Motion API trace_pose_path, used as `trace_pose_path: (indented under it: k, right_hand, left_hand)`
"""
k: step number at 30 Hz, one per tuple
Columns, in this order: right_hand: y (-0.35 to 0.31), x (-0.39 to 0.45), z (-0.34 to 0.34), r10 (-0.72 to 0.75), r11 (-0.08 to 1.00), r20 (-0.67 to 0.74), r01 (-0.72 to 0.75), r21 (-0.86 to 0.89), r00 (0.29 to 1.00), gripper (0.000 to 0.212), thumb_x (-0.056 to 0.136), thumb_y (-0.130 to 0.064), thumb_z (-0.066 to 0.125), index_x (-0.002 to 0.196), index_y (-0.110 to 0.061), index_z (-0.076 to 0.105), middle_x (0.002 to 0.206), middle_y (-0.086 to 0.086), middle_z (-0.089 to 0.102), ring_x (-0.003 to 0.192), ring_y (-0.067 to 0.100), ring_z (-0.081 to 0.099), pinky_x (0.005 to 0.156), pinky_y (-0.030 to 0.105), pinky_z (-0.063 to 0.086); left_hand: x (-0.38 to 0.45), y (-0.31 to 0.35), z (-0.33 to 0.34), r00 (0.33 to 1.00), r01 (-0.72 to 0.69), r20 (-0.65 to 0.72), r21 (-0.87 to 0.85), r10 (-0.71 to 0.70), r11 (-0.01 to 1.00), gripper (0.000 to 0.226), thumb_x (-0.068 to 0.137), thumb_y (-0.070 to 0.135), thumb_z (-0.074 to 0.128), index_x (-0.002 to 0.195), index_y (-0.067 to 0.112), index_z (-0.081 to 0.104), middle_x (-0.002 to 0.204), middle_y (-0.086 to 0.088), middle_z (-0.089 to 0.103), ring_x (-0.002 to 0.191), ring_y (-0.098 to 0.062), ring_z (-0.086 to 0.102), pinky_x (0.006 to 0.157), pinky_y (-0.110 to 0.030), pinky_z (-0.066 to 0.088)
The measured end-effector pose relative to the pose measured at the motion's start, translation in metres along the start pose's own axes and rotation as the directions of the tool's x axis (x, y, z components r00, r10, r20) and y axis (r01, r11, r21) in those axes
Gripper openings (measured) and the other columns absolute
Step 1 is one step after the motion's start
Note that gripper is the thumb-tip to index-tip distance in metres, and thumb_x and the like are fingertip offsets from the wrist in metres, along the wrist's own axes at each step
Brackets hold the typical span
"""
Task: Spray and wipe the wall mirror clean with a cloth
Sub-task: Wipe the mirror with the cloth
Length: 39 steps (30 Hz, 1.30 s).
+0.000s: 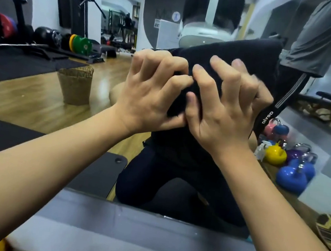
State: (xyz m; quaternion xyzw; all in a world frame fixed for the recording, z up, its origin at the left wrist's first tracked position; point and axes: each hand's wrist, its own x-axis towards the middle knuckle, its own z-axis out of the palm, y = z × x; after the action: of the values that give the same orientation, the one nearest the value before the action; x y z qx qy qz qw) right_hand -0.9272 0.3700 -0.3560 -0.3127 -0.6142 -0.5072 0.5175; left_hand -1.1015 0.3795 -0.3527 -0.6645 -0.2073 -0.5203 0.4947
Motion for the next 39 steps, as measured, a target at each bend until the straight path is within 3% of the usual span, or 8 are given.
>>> trace_pose_path:
  k: [6,14,19,23,25,29,35,39]
  right_hand:
    - [-0.018,-0.042,-0.001,-0.013,1.000,0.027,0.013,-0.006,1.000,0.040,0.100,-0.043,0.044,0.131,-0.024,0.058,0.139,0.000,0.043,0.129,0.024,0.039,0.109,0.040,0.018]
    - [-0.046,-0.100,-0.008,-0.002,1.000,0.077,0.001,0.014,0.997,0.044,0.097,-0.044,0.047,0.134,-0.024,0.057,0.142,0.001,0.046,0.131,0.024,0.040,0.107,0.042,0.025]
    - [-0.067,-0.153,-0.017,-0.032,0.999,0.136,0.027,0.043,0.990,0.052,0.093,-0.045,0.049,0.141,-0.024,0.054,0.145,0.002,0.048,0.133,0.025,0.041,0.109,0.042,0.025]
    - [-0.081,-0.201,-0.026,-0.087,0.996,0.204,0.082,0.036,0.975,0.065,0.088,-0.045,0.056,0.147,-0.023,0.048,0.148,0.003,0.046,0.139,0.026,0.035,0.112,0.041,0.023]
    - [-0.083,-0.213,-0.027,-0.105,0.994,0.204,0.102,0.027,0.973,0.071,0.084,-0.041,0.064,0.149,-0.023,0.045,0.151,0.003,0.043,0.141,0.027,0.031,0.113,0.040,0.022]
    - [-0.078,-0.207,-0.023,-0.121,0.993,0.160,0.119,0.022,0.980,0.065,0.088,-0.034,0.064,0.149,-0.025,0.046,0.149,0.002,0.045,0.141,0.028,0.033,0.111,0.041,0.024]
    - [-0.072,-0.173,-0.015,-0.137,0.991,0.142,0.135,0.024,0.980,0.064,0.093,-0.036,0.059,0.153,-0.024,0.041,0.152,0.004,0.042,0.142,0.029,0.033,0.111,0.045,0.024]
    - [-0.063,-0.111,-0.008,-0.074,0.997,0.142,0.068,0.047,0.987,0.066,0.088,-0.036,0.061,0.152,-0.026,0.042,0.150,0.004,0.044,0.142,0.030,0.031,0.111,0.046,0.021]
  left_hand:
    - [-0.041,0.014,-0.004,1.000,0.006,0.026,-0.008,-0.006,1.000,0.030,0.091,0.037,0.056,0.111,0.016,0.048,0.118,-0.001,0.048,0.104,-0.028,0.045,0.092,-0.045,0.033]
    - [-0.098,0.035,-0.018,0.991,0.058,0.126,-0.039,-0.052,0.998,0.038,0.092,0.045,0.056,0.116,0.016,0.050,0.121,-0.001,0.049,0.108,-0.027,0.046,0.100,-0.042,0.030]
    - [-0.149,0.055,-0.032,0.968,0.067,0.245,-0.030,-0.058,0.997,0.053,0.082,0.047,0.065,0.121,0.014,0.052,0.125,-0.004,0.050,0.115,-0.027,0.046,0.106,-0.043,0.030]
    - [-0.195,0.068,-0.043,0.946,0.028,0.323,-0.040,-0.014,0.999,0.045,0.095,0.046,0.055,0.128,0.014,0.053,0.129,-0.004,0.051,0.121,-0.026,0.047,0.114,-0.043,0.032]
    - [-0.207,0.070,-0.045,0.942,-0.010,0.336,-0.024,0.018,1.000,0.043,0.093,0.035,0.064,0.129,0.015,0.054,0.130,-0.004,0.052,0.124,-0.025,0.048,0.115,-0.044,0.035]
    - [-0.201,0.065,-0.045,0.944,-0.062,0.323,-0.020,0.065,0.998,0.053,0.079,0.014,0.073,0.129,0.015,0.055,0.132,-0.004,0.052,0.128,-0.026,0.045,0.116,-0.045,0.037]
    - [-0.177,0.039,-0.044,0.950,-0.096,0.294,-0.035,0.102,0.995,0.034,0.097,0.015,0.049,0.130,0.015,0.056,0.134,-0.006,0.055,0.130,-0.027,0.048,0.116,-0.047,0.038]
    - [-0.121,0.006,-0.043,0.964,-0.091,0.252,0.007,0.086,0.996,0.033,0.096,0.017,0.049,0.129,0.017,0.056,0.136,-0.004,0.054,0.136,-0.026,0.044,0.118,-0.046,0.037]
